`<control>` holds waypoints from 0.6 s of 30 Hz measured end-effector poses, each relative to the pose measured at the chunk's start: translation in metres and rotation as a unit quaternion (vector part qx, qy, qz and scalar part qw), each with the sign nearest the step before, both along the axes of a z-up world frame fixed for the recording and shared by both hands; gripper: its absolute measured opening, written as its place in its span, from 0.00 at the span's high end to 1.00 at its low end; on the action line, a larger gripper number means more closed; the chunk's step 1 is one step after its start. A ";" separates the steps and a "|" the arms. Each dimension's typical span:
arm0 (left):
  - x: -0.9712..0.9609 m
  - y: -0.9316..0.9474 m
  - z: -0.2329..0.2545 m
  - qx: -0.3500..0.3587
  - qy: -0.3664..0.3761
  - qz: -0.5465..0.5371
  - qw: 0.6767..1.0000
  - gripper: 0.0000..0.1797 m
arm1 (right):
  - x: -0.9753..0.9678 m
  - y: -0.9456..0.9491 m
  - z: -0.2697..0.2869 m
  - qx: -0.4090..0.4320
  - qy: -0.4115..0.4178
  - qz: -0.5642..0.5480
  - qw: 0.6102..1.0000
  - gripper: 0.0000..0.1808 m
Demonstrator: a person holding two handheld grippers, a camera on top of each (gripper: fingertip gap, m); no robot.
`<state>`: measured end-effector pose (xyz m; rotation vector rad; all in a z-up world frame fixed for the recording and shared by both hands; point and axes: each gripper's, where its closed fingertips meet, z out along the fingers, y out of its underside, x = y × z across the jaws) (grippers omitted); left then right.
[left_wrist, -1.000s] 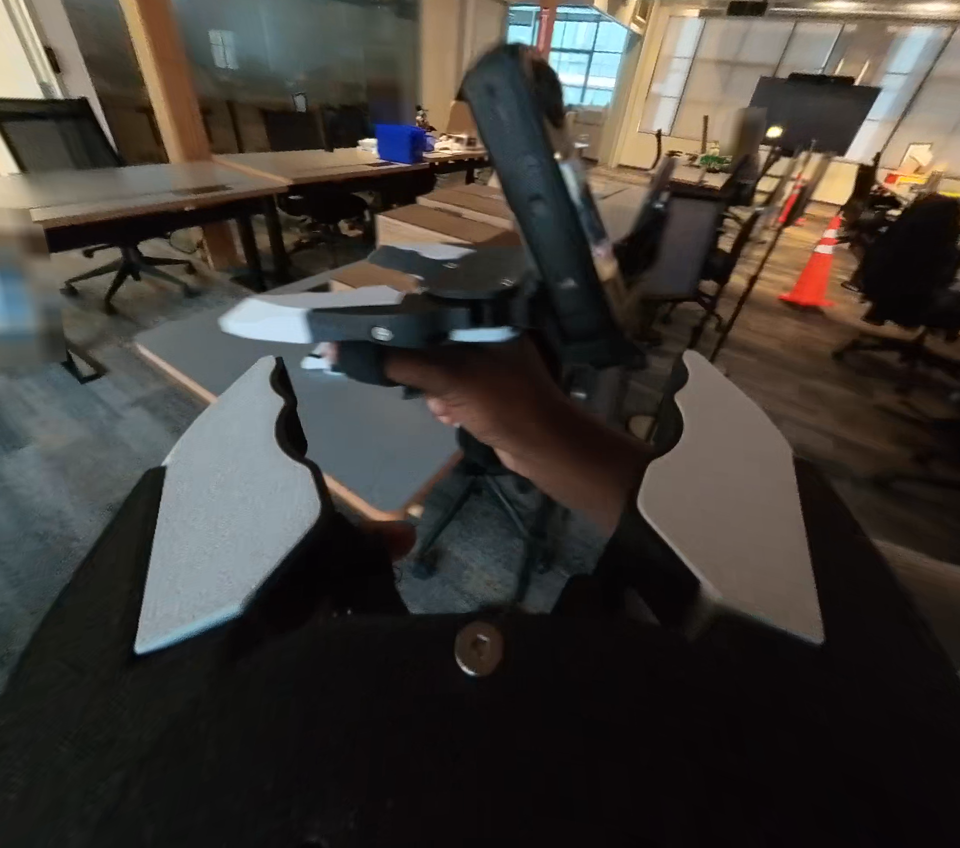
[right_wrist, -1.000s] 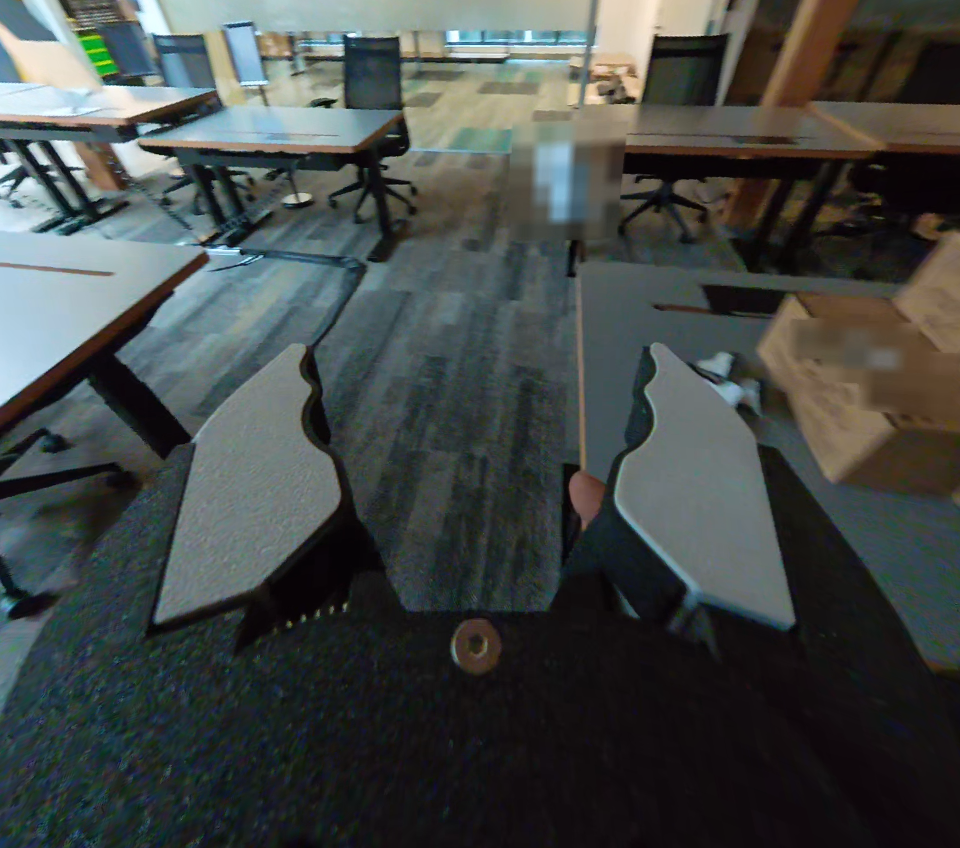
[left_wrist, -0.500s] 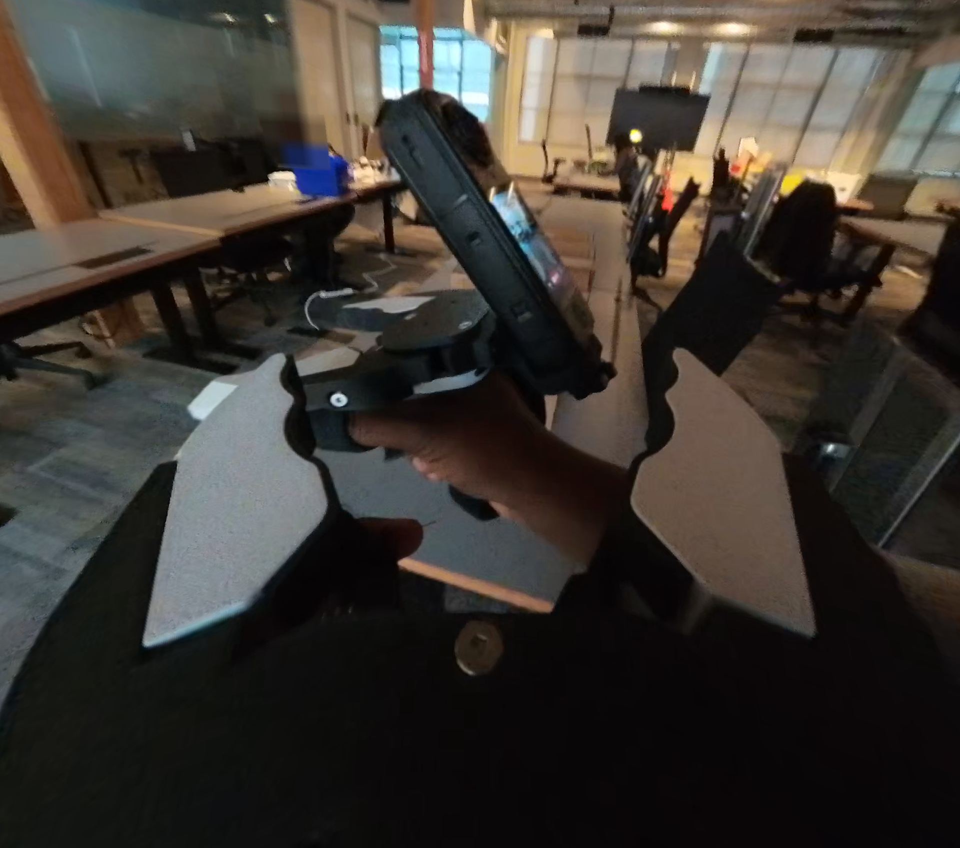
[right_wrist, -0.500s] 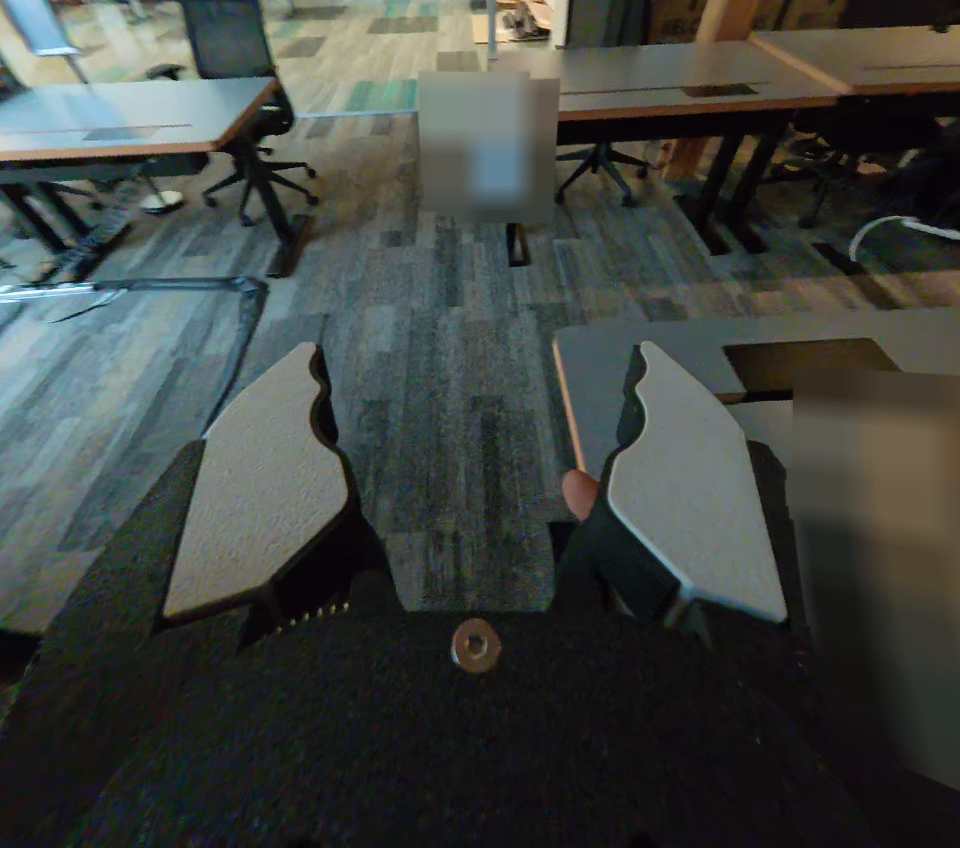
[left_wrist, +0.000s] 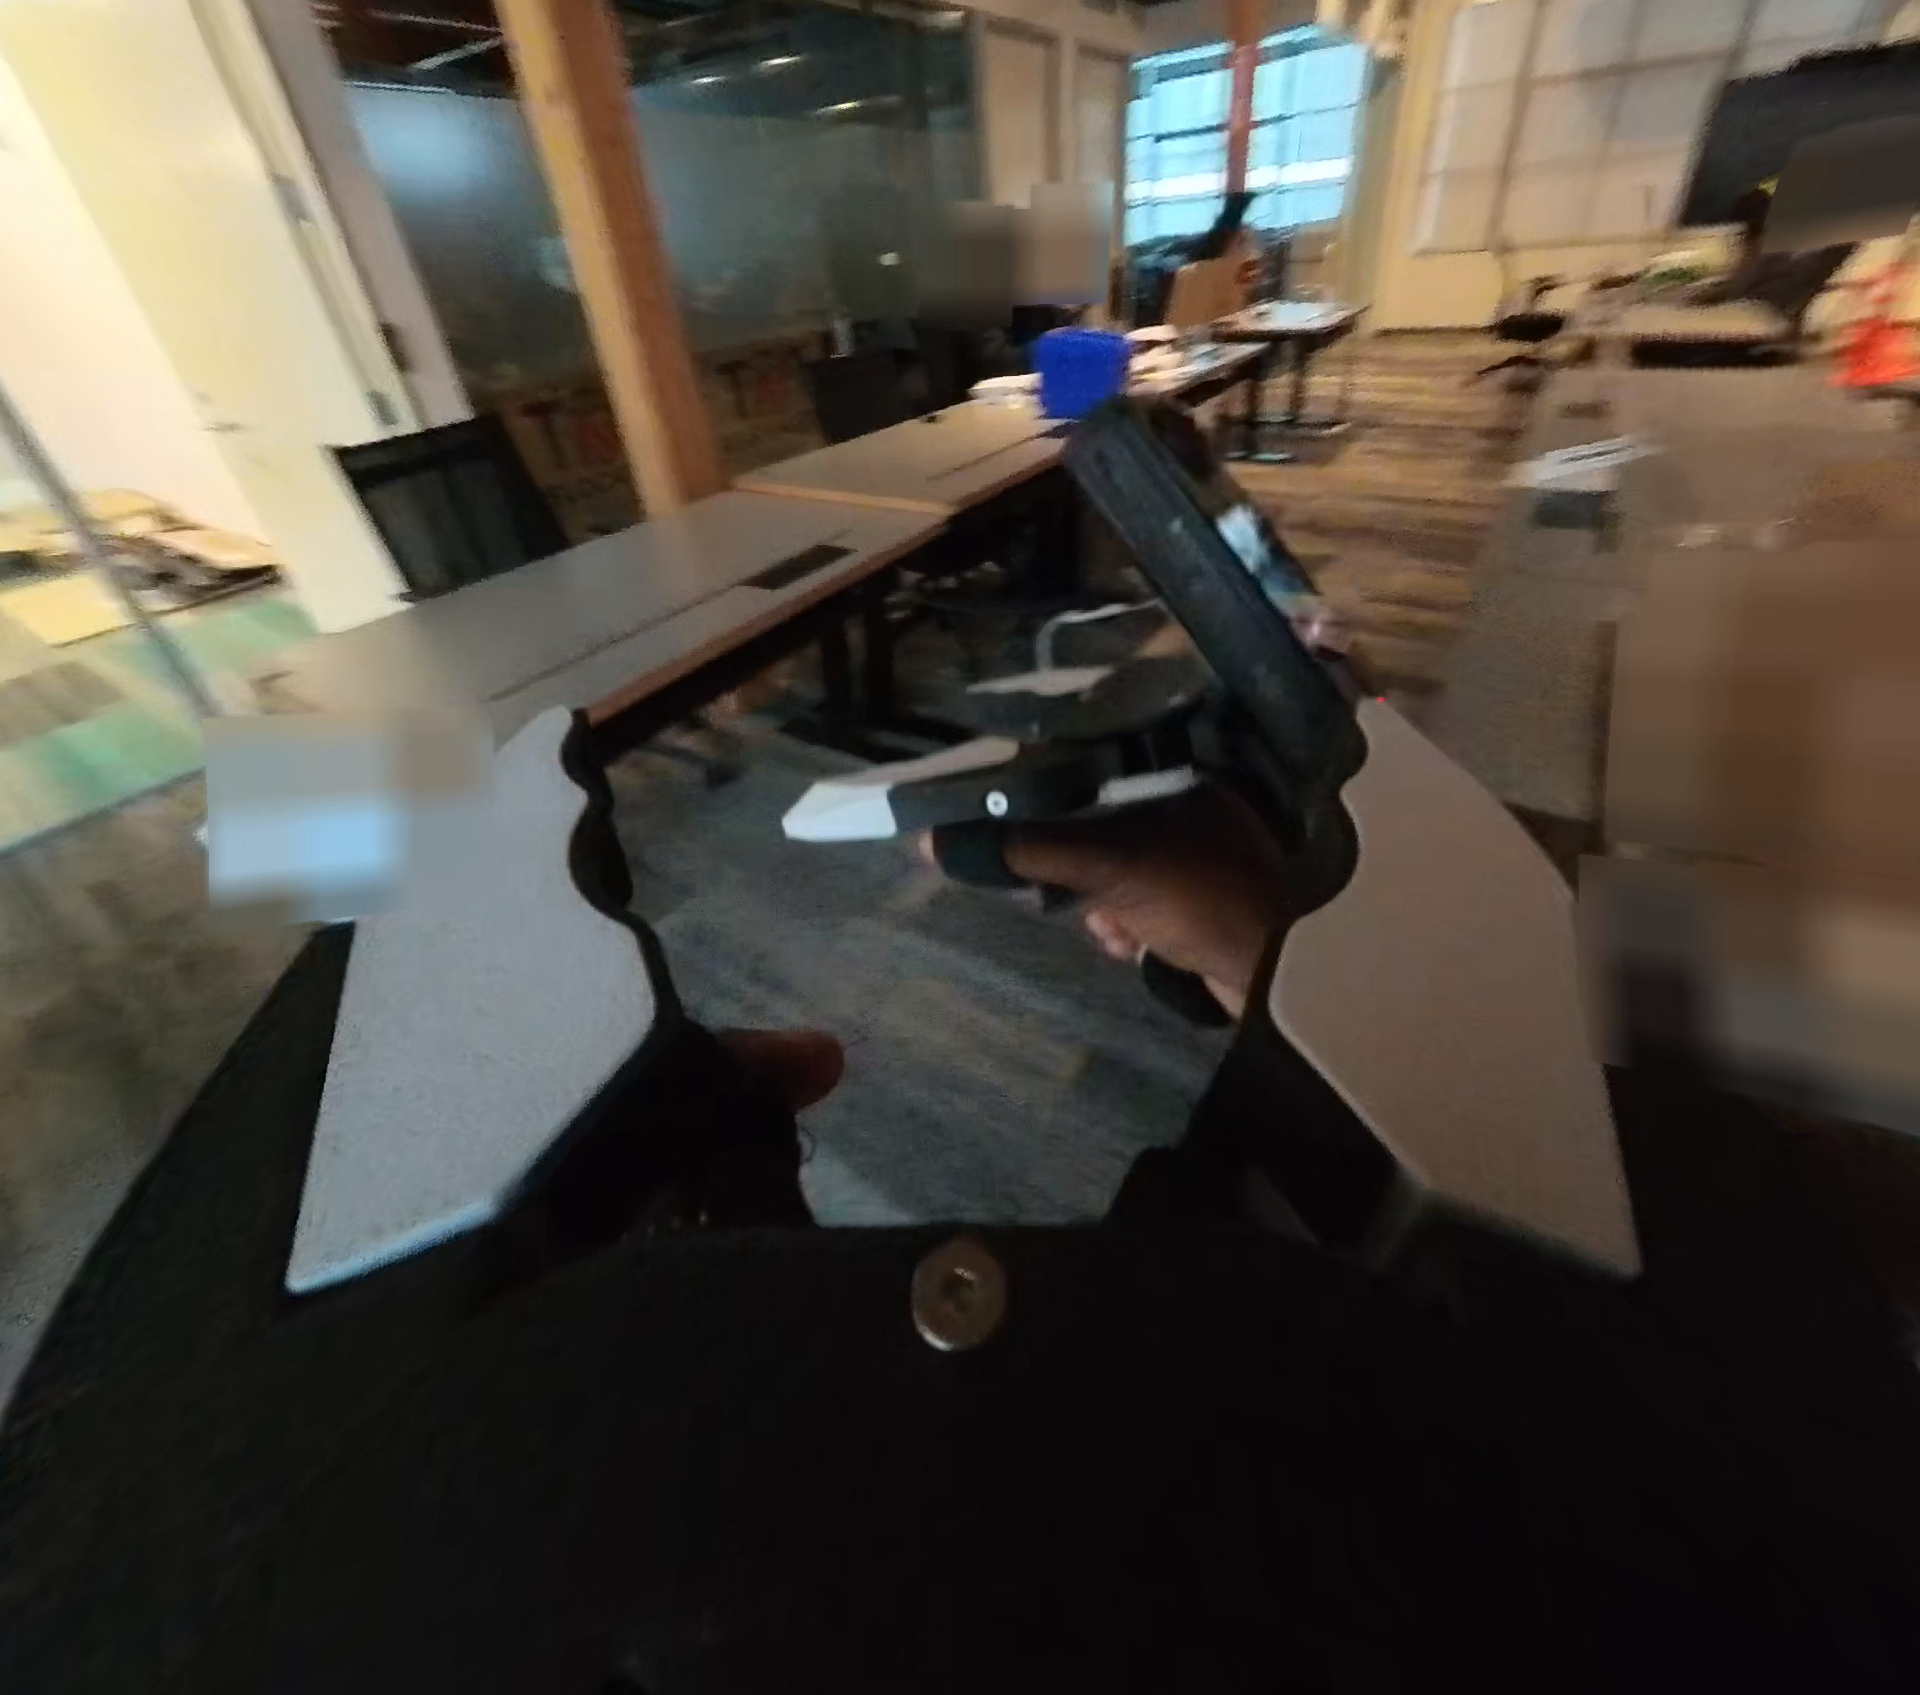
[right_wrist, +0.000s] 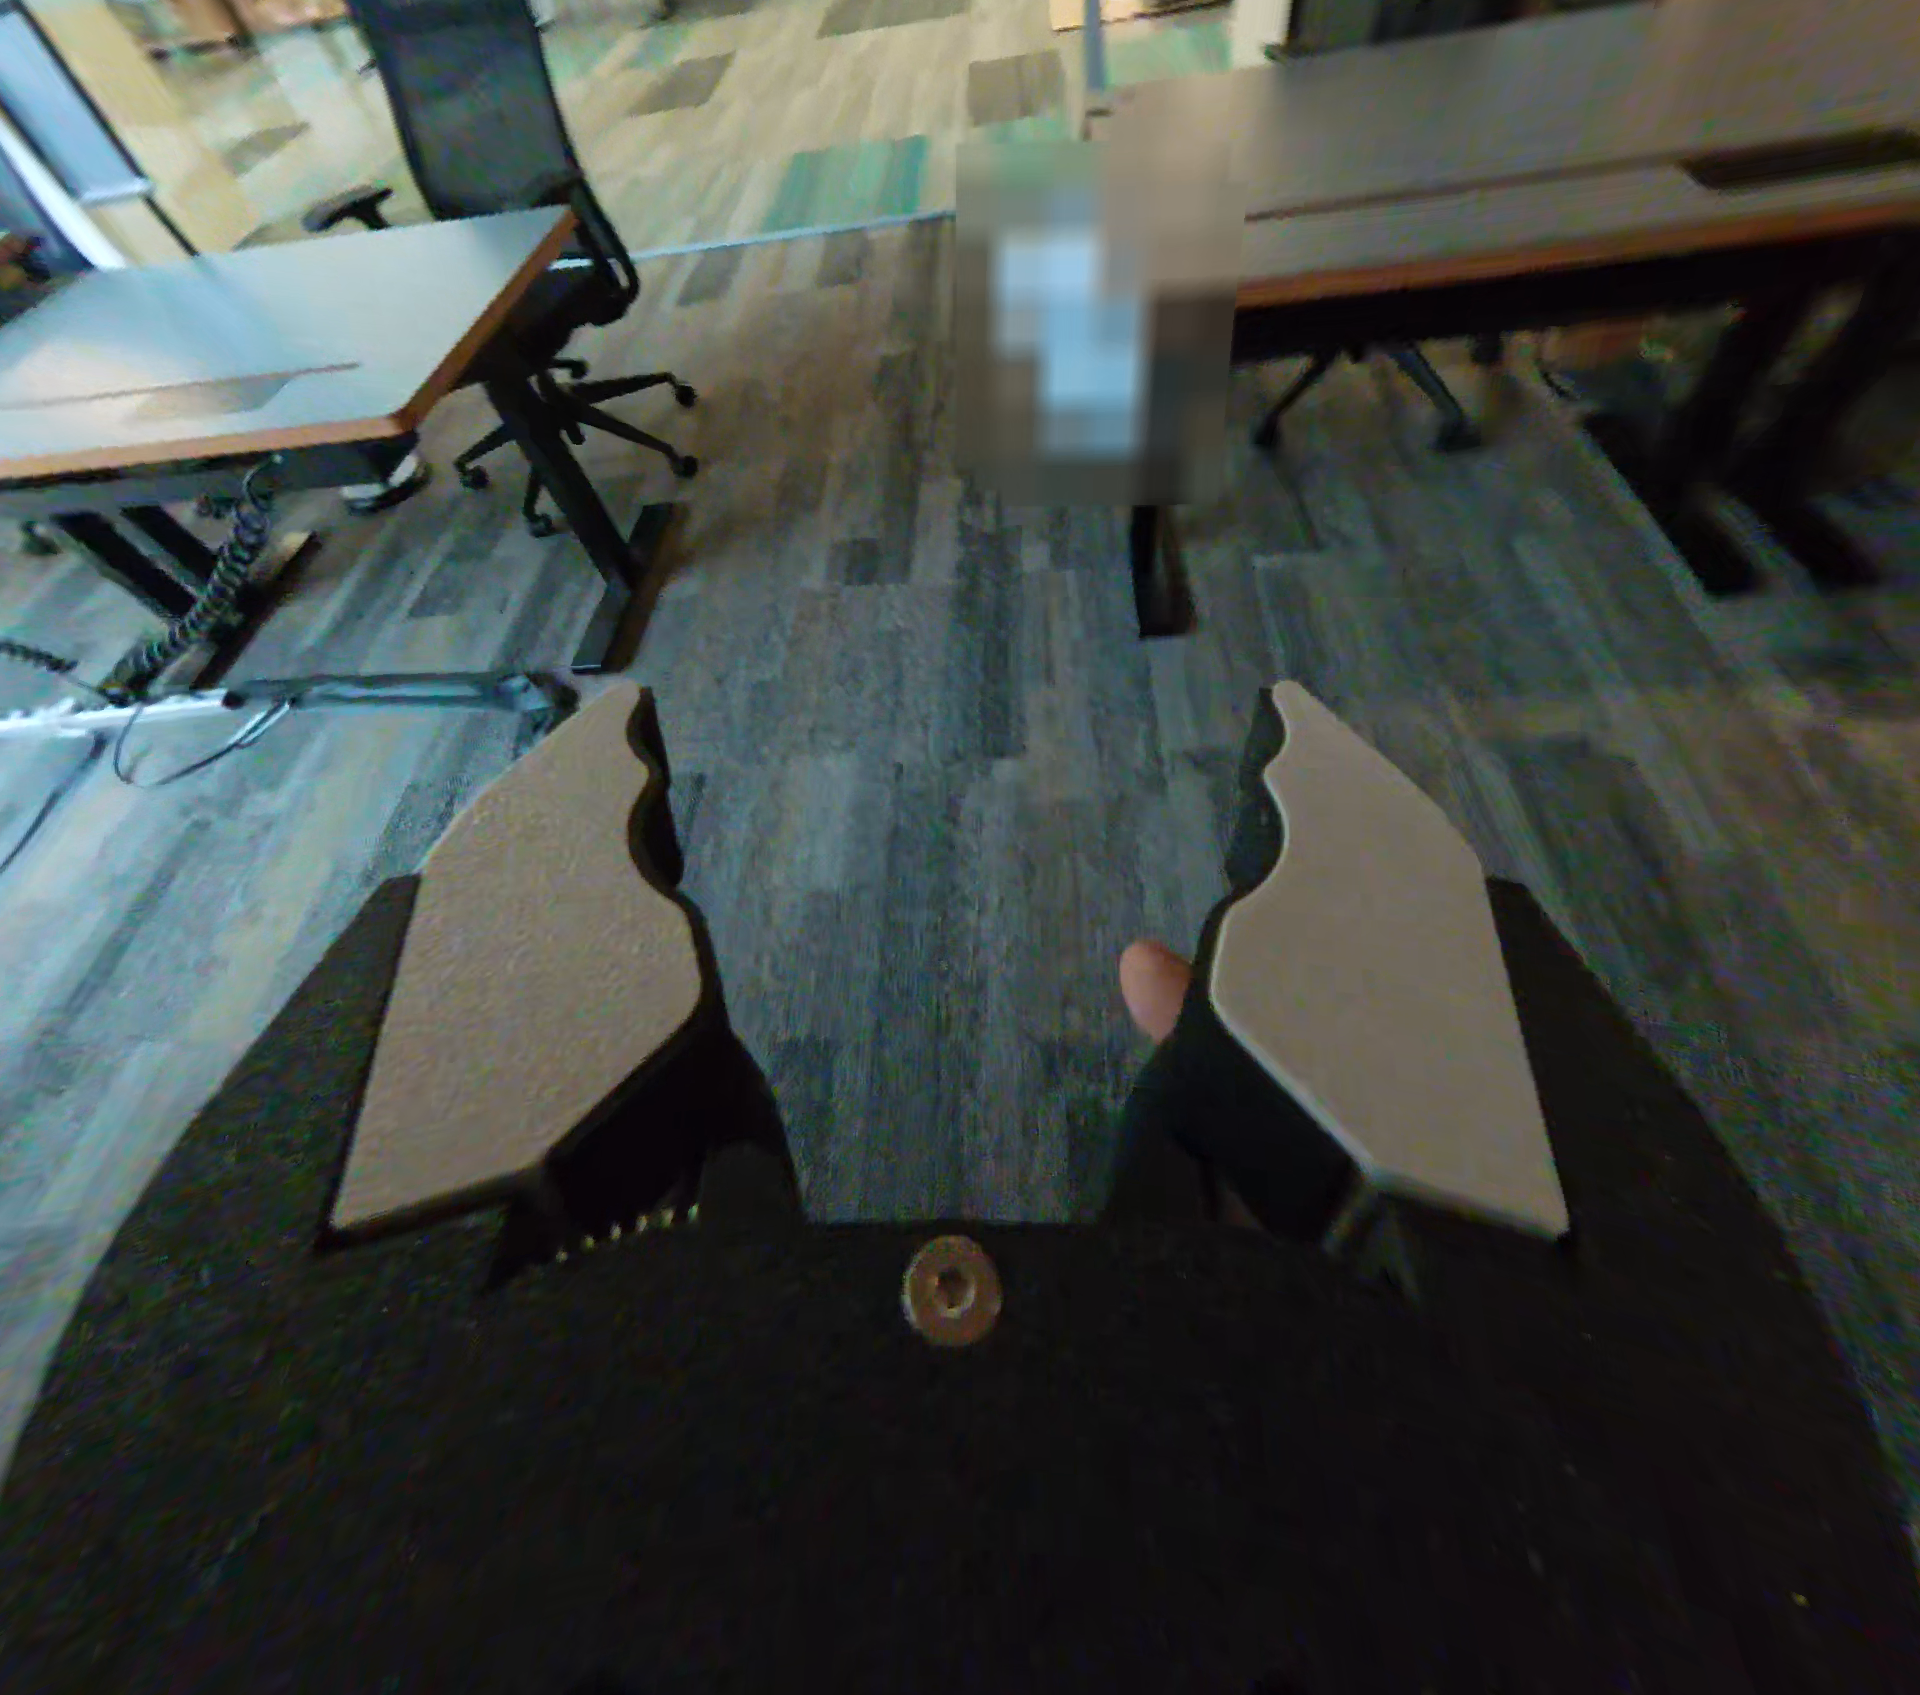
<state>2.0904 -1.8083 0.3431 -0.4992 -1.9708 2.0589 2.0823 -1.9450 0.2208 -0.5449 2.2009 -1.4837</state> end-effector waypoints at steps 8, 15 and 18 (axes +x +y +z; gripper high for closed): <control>0.156 -0.240 -0.011 0.009 0.036 0.025 0.999 0.26 | 0.214 -0.235 0.029 -0.042 0.037 0.080 0.995 0.40; 0.282 -0.456 0.017 0.006 0.070 -0.056 0.996 0.25 | 0.329 -0.434 0.022 -0.027 0.064 0.035 0.997 0.40; 0.320 -0.536 0.008 0.019 0.049 -0.079 0.995 0.23 | 0.367 -0.523 0.028 -0.019 0.065 0.011 0.998 0.38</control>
